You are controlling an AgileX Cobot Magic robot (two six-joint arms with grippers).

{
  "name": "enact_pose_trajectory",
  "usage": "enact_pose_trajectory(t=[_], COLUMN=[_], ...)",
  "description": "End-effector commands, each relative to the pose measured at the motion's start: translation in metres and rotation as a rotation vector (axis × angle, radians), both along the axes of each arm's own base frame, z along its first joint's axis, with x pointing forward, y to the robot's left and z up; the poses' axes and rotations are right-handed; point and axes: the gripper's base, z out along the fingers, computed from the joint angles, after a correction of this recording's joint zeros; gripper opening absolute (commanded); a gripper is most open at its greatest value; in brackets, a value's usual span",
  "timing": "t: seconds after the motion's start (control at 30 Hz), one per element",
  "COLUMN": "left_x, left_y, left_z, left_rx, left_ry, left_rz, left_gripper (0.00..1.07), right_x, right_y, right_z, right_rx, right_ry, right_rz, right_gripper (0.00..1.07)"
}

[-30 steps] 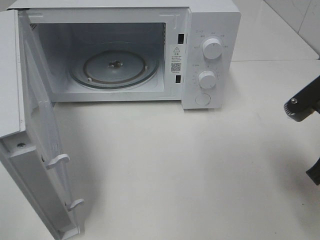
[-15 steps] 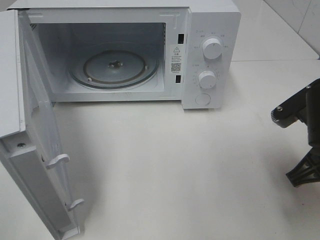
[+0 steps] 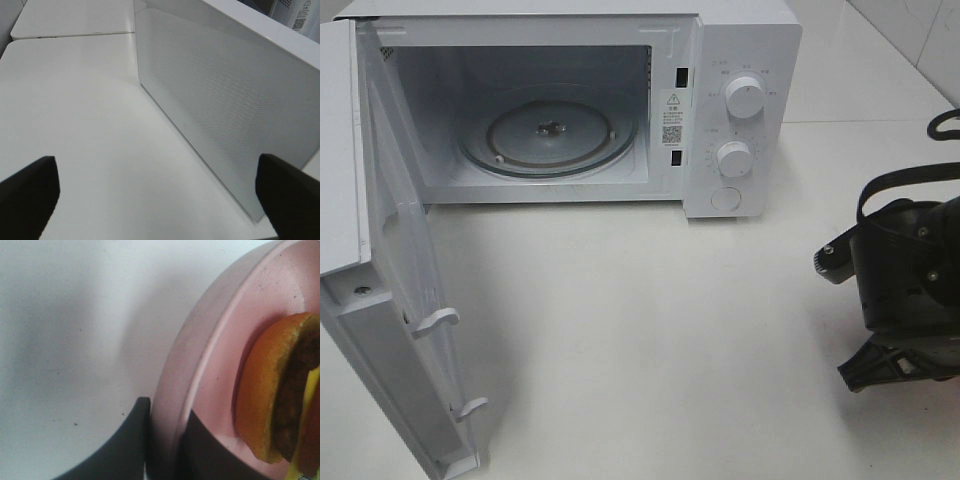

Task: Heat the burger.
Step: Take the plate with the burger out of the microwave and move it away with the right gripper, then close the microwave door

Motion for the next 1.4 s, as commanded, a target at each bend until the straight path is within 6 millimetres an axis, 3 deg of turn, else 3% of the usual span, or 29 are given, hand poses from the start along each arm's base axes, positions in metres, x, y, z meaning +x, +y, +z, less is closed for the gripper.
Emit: enact_pose_trajectory(t=[0.03, 0.47, 0.67, 0.73, 0.83, 0.87, 0.9, 0.93, 1.0, 1.1, 1.17, 1.27, 1.33, 1.4], left_x=[-0.003, -0.003, -0.003, -0.003, -0.003, -0.003, -0.003, -0.003, -0.003, -0.003, -0.003, -0.003, -0.003, -0.003], left_y=[0.0, 0.0, 0.0, 0.0, 0.0, 0.0, 0.0, 0.0, 0.0, 0.0, 0.0, 0.0, 0.0, 0.0], left_z=[0.001, 0.001, 0.001, 0.001, 0.001, 0.001, 0.001, 0.001, 0.001, 0.001, 0.001, 0.001, 0.001, 0.001], left_rx=[-0.007, -0.007, -0.007, -0.007, -0.007, -0.007, -0.007, -0.007, -0.007, -0.007, -0.007, -0.007, -0.007, -0.007], left_ry=[-0.026, -0.026, -0.026, -0.026, -0.026, -0.026, -0.026, -0.026, -0.026, -0.026, -0.026, -0.026, -0.026, -0.026], left_rz=[0.001, 0.001, 0.001, 0.001, 0.001, 0.001, 0.001, 0.001, 0.001, 0.001, 0.001, 0.001, 0.001, 0.001], left_gripper=[1.0, 1.0, 1.0, 1.0, 1.0, 1.0, 1.0, 1.0, 1.0, 1.0, 1.0, 1.0, 1.0, 1.0], right_x=[0.006, 0.018, 0.02, 0.02, 0.02, 0.019, 0.019, 0.019, 0.019, 0.019, 0.018, 0.017, 0.011, 0.009], right_y=[-0.004, -0.018, -0.016, -0.016, -0.016, -0.016, -0.015, -0.015, -0.014, -0.014, -0.013, -0.012, -0.006, -0.005], right_z=[-0.002, -0.043, -0.043, -0.044, -0.044, -0.043, -0.04, -0.04, -0.03, -0.024, -0.002, 0.003, 0.024, 0.029], right_rx=[-0.048, -0.015, 0.001, 0.004, 0.003, 0.006, 0.016, 0.016, 0.05, 0.066, 0.138, 0.159, 0.3, 0.333], right_ry=[-0.019, 0.09, 0.084, 0.084, 0.084, 0.083, 0.077, 0.077, 0.043, 0.025, -0.031, -0.033, -0.031, -0.038], right_rz=[-0.001, -0.045, -0.033, -0.031, -0.03, -0.035, -0.04, -0.04, -0.051, -0.054, -0.039, -0.027, 0.037, 0.052], right_gripper=[0.04, 0.09, 0.15, 0.35, 0.42, 0.56, 0.67, 0.67, 0.77, 0.78, 0.75, 0.74, 0.73, 0.73])
